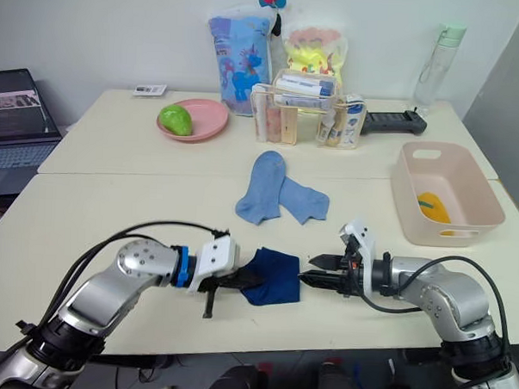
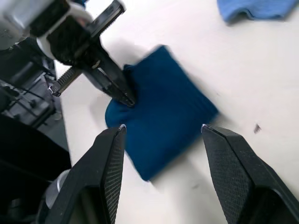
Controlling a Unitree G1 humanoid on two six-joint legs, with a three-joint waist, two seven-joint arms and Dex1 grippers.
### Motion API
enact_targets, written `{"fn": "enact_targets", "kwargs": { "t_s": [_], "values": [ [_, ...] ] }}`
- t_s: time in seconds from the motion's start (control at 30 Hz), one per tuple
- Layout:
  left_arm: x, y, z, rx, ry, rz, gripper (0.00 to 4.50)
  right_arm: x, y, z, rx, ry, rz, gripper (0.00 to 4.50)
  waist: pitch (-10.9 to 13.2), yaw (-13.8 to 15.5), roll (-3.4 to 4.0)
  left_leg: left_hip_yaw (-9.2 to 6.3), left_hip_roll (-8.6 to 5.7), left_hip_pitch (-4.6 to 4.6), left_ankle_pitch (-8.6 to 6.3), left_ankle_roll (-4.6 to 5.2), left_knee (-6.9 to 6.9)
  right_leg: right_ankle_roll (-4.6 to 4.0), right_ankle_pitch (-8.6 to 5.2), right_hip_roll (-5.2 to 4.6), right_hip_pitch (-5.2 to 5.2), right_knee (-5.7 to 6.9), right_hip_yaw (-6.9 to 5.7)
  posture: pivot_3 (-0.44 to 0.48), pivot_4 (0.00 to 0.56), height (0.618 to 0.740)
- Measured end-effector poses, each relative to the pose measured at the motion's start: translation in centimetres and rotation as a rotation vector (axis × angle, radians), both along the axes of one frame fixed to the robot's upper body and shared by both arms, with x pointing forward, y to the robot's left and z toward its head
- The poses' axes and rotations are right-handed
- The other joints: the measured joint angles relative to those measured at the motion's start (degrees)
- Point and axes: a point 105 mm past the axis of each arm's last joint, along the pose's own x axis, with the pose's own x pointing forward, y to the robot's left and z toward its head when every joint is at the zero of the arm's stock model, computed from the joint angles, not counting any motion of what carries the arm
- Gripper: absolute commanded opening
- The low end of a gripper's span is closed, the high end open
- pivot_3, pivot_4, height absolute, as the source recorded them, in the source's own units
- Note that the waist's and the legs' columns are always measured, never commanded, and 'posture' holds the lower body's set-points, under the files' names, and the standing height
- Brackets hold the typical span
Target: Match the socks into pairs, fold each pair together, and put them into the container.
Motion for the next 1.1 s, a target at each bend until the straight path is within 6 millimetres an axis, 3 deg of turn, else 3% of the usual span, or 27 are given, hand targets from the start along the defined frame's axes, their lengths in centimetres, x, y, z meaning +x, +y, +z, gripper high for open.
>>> {"fn": "enact_targets", "kwargs": {
  "t_s": [0.27, 0.57, 0.7, 0.8, 1.0, 1.1],
  "values": [
    [0.0, 0.4, -0.5, -0.006, -0.031, 0.019, 0.0, 0.3, 1.4, -2.4, -0.018, 0.133, -0.045, 2.76, -0.1, -0.1, 0.07, 0.0, 0.0, 0.12, -0.01, 0.02, -0.01, 0.0, 0.0, -0.02, 0.12, 0.01, -0.02, 0.0, 0.15, 0.74],
    [0.1, 0.5, -0.5, -0.01, -0.034, 0.033, 0.0, 0.9, 6.3, -1.7, 0.113, 0.222, 0.04, 2.76, -0.1, -0.2, 0.15, -0.02, 0.0, 0.17, -0.01, 0.02, -0.02, 0.0, 0.0, 0.01, 0.13, 0.04, -0.03, 0.0, 0.15, 0.74],
    [0.1, 0.4, -0.4, -0.011, -0.035, 0.035, 0.0, 1.1, 6.8, -1.8, 0.126, 0.244, 0.04, 2.76, -0.1, -0.2, 0.16, -0.02, 0.0, 0.17, -0.01, 0.02, -0.02, 0.0, 0.0, 0.01, 0.13, 0.04, -0.04, 0.0, 0.15, 0.74],
    [0.0, 0.4, -0.3, -0.014, -0.031, 0.04, 0.0, 1.2, 6.9, -2.0, 0.128, 0.254, 0.031, 2.18, -0.1, -0.2, 0.16, -0.02, 0.0, 0.17, -0.01, 0.01, -0.03, 0.0, 0.0, 0.01, 0.12, 0.04, -0.03, 0.0, 0.15, 0.74],
    [0.0, 0.4, -0.3, -0.033, -0.006, 0.061, 0.0, 1.6, 6.5, -2.3, 0.111, 0.239, 0.011, 0.1, -0.1, -0.2, 0.17, -0.02, 0.0, 0.16, -0.01, 0.02, -0.03, 0.0, 0.0, 0.01, 0.09, 0.05, -0.04, 0.0, 0.15, 0.74],
    [-0.1, 0.5, -0.1, -0.06, 0.025, 0.078, 0.0, 1.6, 6.5, -2.2, 0.115, 0.234, 0.01, 0.02, -0.1, -0.2, 0.16, -0.01, 0.0, 0.14, -0.01, 0.02, -0.03, 0.0, 0.0, 0.01, 0.08, 0.05, -0.03, 0.0, 0.15, 0.74]
  ]
}}
